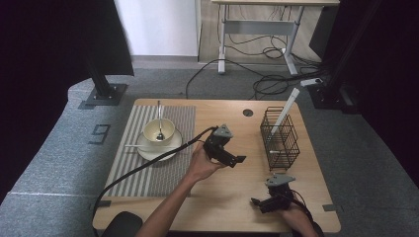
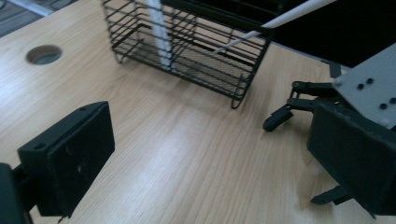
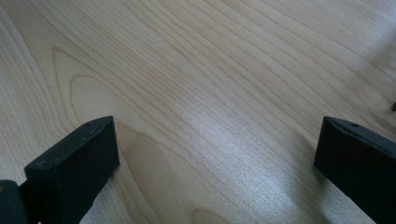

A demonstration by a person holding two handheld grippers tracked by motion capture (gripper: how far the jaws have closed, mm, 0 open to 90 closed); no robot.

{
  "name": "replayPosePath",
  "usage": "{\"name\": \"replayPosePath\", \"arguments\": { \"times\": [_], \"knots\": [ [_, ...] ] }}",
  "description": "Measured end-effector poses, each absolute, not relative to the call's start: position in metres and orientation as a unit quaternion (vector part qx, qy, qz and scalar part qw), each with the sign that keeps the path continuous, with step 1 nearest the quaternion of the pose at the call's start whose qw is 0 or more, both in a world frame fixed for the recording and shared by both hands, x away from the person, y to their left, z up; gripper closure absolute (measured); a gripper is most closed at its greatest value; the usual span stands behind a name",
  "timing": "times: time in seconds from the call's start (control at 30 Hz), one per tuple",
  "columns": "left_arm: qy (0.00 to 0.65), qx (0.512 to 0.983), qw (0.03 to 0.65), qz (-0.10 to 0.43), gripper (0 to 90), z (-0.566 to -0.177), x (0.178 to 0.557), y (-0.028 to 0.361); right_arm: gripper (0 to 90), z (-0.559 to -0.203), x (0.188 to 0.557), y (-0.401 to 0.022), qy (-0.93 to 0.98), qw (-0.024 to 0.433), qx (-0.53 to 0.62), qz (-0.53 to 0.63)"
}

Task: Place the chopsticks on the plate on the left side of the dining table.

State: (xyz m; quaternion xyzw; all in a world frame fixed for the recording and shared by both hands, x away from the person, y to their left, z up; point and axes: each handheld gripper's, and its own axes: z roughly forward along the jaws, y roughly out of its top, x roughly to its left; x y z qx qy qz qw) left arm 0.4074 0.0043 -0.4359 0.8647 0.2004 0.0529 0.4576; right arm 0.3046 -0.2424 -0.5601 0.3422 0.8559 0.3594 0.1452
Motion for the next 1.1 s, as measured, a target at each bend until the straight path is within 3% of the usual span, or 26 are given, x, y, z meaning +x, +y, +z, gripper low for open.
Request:
{"name": "replayPosePath", "arguments": {
  "times": [1.1],
  "knots": [
    [0.096,0.891,0.443,0.032,24.3,-0.413,0.403,-0.084,0.0,-0.559,0.304,-0.243,0.856,0.143,0.344,0.357]
  ]
}}
